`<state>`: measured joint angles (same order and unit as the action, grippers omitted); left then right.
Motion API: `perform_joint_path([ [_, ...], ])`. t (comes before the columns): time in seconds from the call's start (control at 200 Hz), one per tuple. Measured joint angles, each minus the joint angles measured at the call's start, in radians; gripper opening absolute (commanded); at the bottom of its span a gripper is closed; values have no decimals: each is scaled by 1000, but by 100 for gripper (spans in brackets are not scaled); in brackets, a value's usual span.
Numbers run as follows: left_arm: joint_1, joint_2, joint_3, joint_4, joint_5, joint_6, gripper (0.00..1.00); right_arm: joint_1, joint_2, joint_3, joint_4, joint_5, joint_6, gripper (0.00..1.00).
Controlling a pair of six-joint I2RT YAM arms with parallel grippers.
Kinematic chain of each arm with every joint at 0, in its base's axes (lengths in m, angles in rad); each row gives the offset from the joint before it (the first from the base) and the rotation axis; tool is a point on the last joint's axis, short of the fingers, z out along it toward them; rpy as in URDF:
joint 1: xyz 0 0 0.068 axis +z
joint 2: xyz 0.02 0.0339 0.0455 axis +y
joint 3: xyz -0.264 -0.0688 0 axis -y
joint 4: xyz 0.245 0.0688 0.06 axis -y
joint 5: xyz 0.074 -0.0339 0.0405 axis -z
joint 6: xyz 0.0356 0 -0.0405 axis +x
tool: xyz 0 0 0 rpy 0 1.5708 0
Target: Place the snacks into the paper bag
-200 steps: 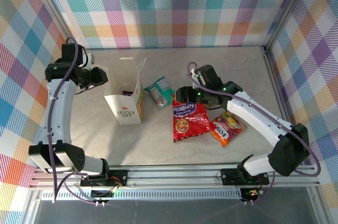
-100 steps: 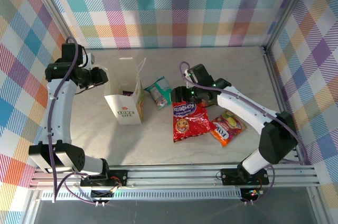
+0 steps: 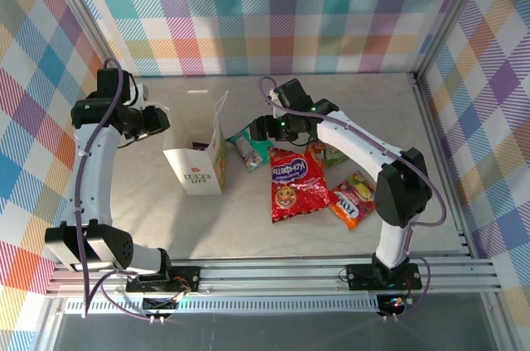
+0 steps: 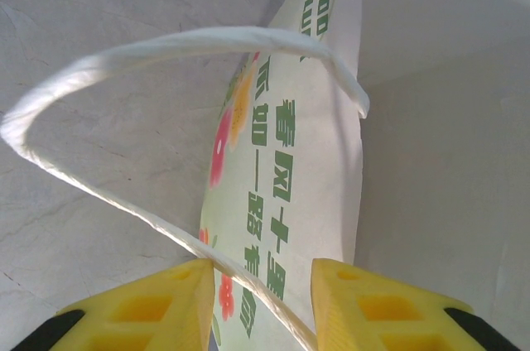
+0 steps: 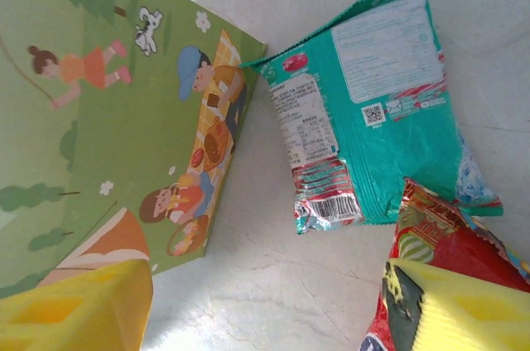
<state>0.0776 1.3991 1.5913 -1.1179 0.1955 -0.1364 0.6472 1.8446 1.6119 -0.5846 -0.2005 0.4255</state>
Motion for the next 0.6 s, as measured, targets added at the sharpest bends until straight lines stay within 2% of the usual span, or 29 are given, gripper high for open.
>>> perform_joint_path([
  [0.17, -2, 0, 0, 0, -7, 0, 36, 0, 92, 69, -39, 2, -15, 77],
  [0.6, -3, -2, -5, 15, -8, 0, 37, -22, 331, 432, -163, 39, -155, 84],
])
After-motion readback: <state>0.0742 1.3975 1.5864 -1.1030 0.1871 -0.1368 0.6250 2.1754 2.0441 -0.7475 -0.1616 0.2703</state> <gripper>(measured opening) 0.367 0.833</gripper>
